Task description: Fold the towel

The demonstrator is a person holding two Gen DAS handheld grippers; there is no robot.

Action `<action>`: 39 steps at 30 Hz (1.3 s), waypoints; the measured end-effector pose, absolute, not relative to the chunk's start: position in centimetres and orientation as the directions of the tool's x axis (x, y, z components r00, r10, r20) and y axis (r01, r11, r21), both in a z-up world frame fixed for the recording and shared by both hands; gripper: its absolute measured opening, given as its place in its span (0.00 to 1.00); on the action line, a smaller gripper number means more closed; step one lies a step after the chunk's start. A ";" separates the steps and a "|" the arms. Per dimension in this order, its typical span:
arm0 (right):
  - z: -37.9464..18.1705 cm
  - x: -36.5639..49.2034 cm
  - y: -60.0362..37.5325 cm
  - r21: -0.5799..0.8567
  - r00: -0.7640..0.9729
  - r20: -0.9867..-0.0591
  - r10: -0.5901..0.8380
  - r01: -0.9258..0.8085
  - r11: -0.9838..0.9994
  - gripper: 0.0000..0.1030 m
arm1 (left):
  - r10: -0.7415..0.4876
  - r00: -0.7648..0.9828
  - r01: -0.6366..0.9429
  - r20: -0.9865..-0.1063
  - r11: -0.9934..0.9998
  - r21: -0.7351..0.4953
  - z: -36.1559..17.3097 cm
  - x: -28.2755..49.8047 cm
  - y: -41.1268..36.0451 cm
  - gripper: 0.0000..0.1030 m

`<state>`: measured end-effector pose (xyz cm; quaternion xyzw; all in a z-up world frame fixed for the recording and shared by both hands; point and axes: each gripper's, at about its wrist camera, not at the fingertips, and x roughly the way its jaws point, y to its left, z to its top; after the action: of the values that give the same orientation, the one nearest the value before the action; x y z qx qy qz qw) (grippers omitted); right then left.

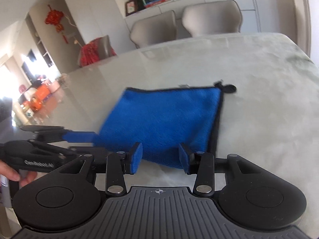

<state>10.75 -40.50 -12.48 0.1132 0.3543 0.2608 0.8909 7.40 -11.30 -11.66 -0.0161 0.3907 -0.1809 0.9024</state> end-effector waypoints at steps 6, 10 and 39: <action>-10.7 10.5 -41.1 0.376 0.659 -0.544 0.519 -0.361 0.854 0.41 | -0.346 0.654 0.274 -0.672 0.937 -0.216 -11.0 6.7 -10.1 0.59; -10.8 11.4 -40.4 0.374 0.634 -0.553 0.541 -0.391 0.841 0.42 | -0.403 0.714 0.360 -0.573 0.913 -0.194 -9.1 6.4 -11.4 0.60; -11.6 21.5 -40.1 0.273 0.610 -0.591 0.528 -0.465 0.842 0.45 | -0.350 0.665 0.400 -0.659 0.913 -0.082 -11.6 16.6 -14.2 0.67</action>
<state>21.54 -40.05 -11.55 0.0460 0.3440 0.2771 0.8960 16.63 -14.15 -11.64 0.0350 0.3537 -0.2056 0.9118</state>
